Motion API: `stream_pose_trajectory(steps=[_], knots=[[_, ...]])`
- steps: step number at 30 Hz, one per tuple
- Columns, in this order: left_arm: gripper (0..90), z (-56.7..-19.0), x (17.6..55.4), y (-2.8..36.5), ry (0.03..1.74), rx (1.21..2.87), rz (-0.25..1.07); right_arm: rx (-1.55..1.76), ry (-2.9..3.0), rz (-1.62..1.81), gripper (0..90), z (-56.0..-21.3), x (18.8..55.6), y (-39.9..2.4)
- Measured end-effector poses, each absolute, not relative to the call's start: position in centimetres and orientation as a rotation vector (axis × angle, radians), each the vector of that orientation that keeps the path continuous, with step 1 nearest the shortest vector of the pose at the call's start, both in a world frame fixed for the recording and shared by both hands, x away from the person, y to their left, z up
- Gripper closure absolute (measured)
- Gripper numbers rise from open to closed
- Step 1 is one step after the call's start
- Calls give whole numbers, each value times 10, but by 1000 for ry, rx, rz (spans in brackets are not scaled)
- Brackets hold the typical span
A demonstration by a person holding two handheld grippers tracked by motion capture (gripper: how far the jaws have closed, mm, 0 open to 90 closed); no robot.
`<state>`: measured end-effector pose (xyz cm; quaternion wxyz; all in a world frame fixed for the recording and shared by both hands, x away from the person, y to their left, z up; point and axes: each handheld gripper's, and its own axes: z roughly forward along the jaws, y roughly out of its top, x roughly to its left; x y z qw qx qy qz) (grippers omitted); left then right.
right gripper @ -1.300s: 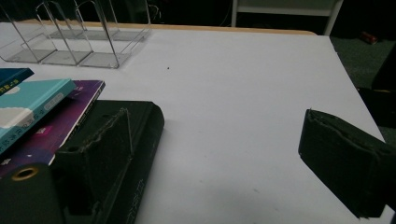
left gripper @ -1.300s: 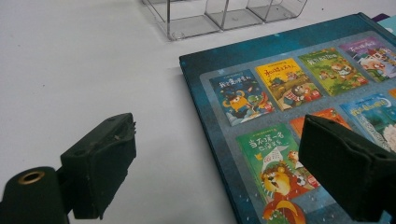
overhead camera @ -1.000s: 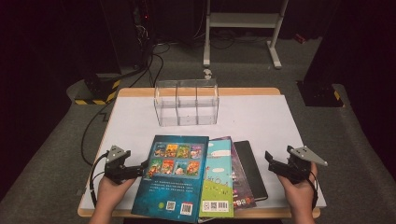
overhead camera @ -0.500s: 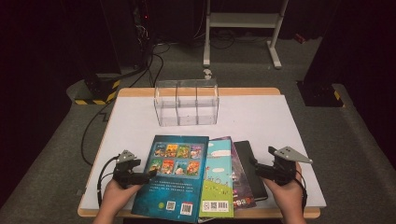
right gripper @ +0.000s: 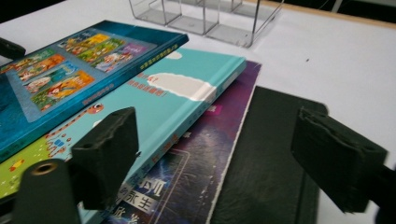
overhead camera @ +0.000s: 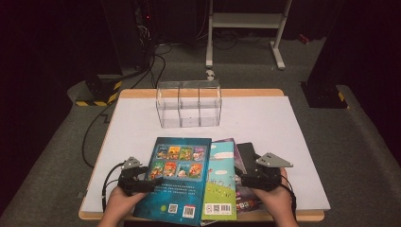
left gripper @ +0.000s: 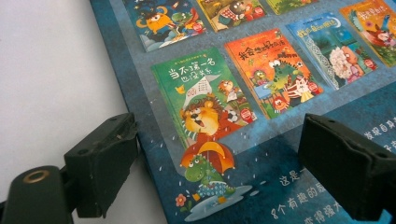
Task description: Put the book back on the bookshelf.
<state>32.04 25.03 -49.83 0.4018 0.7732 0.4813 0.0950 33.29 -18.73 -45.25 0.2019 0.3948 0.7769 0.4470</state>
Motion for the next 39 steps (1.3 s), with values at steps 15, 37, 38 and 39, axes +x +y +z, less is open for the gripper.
stream_pose_trajectory(steps=[15, 37, 38, 39], knots=[[123, -496, 321, 235, 1159, 1969, 239, 1103, 2218, 1257, 136, -457, 331, -176], [148, -489, 317, 197, 1054, 1999, 227, 1110, 2324, 1269, 166, -457, 326, -158], [148, -489, 317, 196, 1050, 2000, 226, 1113, 2321, 1273, 149, -457, 326, -159], [149, -489, 317, 195, 1050, 2000, 225, 1117, 2320, 1266, 149, -457, 326, -158]])
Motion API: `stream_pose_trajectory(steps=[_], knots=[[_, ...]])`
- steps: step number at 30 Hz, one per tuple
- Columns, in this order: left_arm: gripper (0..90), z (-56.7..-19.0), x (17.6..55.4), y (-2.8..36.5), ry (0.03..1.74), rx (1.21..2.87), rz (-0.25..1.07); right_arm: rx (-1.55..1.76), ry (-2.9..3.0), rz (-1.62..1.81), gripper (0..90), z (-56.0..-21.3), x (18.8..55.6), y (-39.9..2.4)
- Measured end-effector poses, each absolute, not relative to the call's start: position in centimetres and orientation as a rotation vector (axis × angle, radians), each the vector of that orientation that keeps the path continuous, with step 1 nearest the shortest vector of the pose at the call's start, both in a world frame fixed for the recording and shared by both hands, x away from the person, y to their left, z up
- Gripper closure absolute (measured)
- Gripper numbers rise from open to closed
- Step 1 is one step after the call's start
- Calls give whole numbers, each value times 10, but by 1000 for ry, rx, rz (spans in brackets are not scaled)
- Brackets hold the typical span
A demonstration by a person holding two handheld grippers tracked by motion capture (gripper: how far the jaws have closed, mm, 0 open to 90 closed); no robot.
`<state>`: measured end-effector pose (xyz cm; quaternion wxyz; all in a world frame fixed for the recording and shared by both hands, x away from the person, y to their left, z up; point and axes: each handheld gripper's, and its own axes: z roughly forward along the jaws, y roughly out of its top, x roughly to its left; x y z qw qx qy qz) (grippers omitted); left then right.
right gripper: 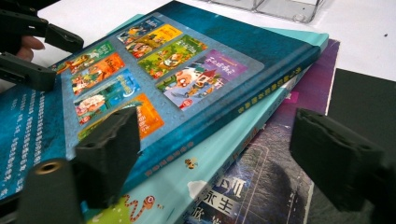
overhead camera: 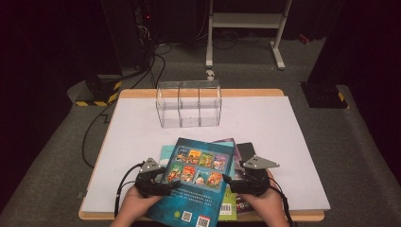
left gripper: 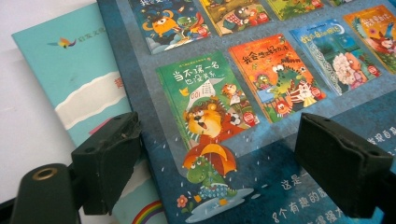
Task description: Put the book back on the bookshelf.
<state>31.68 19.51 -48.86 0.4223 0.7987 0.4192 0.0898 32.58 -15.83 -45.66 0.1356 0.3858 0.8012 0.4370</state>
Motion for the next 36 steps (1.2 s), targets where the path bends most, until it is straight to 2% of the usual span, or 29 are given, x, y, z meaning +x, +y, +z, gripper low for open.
stream_pose_trajectory(steps=[3, 5, 20, 27, 32, 36], knots=[[154, -488, 317, 189, 1026, 2005, 219, 1112, 2332, 1256, 213, -456, 324, -157], [160, -487, 317, 187, 1017, 2006, 217, 1120, 2338, 1242, 222, -457, 324, -156], [174, -482, 318, 171, 972, 2035, 262, 1216, 2306, 1210, 261, -455, 332, -166], [196, -479, 329, 164, 950, 2042, 274, 1286, 2256, 1208, 263, -452, 354, -174], [242, -487, 319, 179, 970, 1985, 209, 1272, 2336, 1181, 169, -453, 335, -169], [250, -490, 315, 181, 976, 1952, 212, 1245, 2368, 1218, 208, -457, 320, -163]])
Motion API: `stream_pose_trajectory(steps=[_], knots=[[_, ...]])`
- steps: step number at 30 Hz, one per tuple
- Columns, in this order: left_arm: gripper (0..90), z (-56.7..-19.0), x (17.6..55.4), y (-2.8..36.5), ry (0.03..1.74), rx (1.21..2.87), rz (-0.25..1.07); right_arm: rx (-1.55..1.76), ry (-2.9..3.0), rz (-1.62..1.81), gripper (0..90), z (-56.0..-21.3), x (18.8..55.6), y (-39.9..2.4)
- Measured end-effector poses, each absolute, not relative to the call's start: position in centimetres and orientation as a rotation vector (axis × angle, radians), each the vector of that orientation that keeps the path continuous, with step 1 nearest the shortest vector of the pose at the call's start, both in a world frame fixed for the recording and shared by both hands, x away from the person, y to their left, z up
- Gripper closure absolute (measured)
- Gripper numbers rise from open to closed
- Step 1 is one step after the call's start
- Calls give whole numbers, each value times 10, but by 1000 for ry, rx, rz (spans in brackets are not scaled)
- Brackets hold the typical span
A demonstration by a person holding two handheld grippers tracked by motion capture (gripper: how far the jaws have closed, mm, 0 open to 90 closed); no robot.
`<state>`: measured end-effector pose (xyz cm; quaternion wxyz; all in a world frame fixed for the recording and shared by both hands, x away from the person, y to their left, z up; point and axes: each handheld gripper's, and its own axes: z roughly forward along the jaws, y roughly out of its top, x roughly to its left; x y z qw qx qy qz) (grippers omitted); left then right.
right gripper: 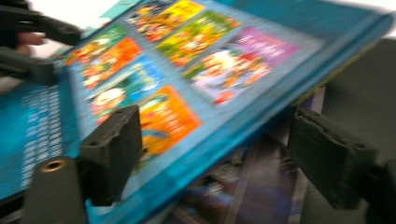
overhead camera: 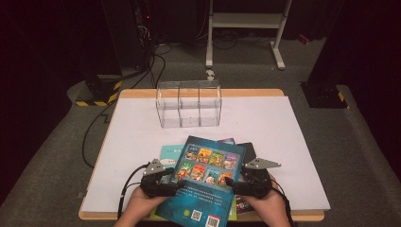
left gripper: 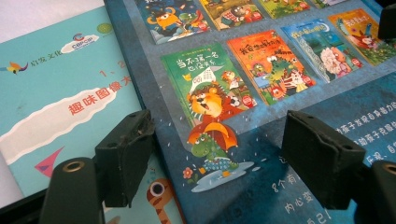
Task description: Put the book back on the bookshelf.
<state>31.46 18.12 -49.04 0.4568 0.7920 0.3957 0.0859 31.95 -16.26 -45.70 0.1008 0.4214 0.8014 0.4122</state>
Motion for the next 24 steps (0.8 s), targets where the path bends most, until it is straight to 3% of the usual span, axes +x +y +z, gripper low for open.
stream_pose_trajectory(steps=[6, 9, 12, 15, 17, 20, 24], knots=[[247, -486, 322, 170, 969, 1971, 258, 1288, 2369, 1212, 222, -455, 340, -162], [263, -483, 334, 160, 973, 1976, 267, 1325, 2316, 1197, 222, -452, 375, -167], [255, -480, 340, 155, 973, 1987, 272, 1327, 2291, 1196, 206, -451, 388, -170], [245, -485, 339, 158, 974, 1947, 269, 1279, 2285, 1179, 176, -451, 384, -170], [190, -488, 338, 159, 981, 1919, 287, 1235, 2248, 1193, 207, -453, 370, -171], [190, -487, 336, 159, 989, 1926, 295, 1209, 2235, 1207, 228, -454, 362, -172], [221, -486, 332, 158, 993, 1923, 311, 1194, 2270, 1199, 187, -454, 351, -171]])
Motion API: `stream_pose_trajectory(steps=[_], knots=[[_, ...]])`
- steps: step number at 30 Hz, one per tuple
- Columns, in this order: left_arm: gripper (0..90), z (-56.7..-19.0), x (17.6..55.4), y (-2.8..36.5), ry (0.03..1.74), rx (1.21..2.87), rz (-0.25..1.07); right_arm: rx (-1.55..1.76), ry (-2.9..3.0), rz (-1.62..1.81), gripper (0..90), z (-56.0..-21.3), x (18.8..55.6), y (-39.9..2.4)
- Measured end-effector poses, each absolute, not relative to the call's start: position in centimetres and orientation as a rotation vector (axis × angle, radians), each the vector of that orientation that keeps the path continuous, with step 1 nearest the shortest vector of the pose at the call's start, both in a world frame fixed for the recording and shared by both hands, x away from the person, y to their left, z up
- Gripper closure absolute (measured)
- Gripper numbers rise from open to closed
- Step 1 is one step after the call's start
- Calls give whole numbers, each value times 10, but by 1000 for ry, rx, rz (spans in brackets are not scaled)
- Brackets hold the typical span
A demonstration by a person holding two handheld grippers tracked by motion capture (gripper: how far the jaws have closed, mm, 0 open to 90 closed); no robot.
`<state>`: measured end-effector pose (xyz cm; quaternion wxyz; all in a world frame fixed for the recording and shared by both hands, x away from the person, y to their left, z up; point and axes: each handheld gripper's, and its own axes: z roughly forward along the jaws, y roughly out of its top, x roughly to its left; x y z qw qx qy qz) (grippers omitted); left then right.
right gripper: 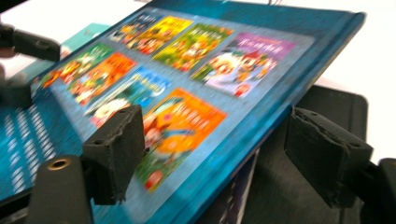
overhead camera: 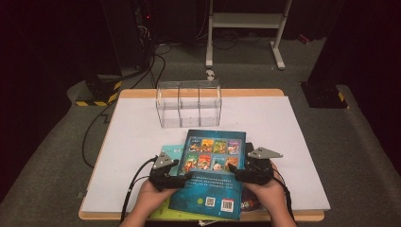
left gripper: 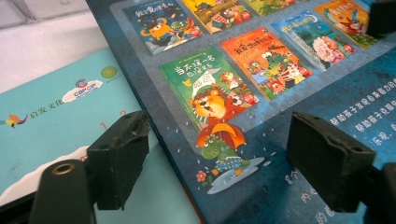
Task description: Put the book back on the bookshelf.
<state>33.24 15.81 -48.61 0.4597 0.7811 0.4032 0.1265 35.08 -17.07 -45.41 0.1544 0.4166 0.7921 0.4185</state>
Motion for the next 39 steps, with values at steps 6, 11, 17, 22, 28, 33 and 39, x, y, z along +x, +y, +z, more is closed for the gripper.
stream_pose_trajectory(steps=[6, 11, 17, 22, 28, 33, 39], knots=[[296, -485, 329, 161, 954, 1934, 297, 1193, 2311, 1230, 180, -457, 338, -173], [310, -487, 327, 162, 961, 1925, 295, 1225, 2342, 1230, 193, -457, 339, -170], [311, -485, 322, 158, 959, 1934, 294, 1251, 2301, 1238, 194, -458, 346, -170], [312, -485, 319, 156, 945, 1940, 285, 1252, 2280, 1246, 177, -458, 353, -173], [310, -485, 319, 156, 955, 1933, 276, 1254, 2311, 1282, 141, -463, 355, -171], [310, -486, 319, 157, 950, 1929, 279, 1252, 2300, 1284, 153, -462, 352, -171], [360, -485, 320, 158, 976, 1924, 270, 1244, 2301, 1295, 171, -463, 349, -173]])
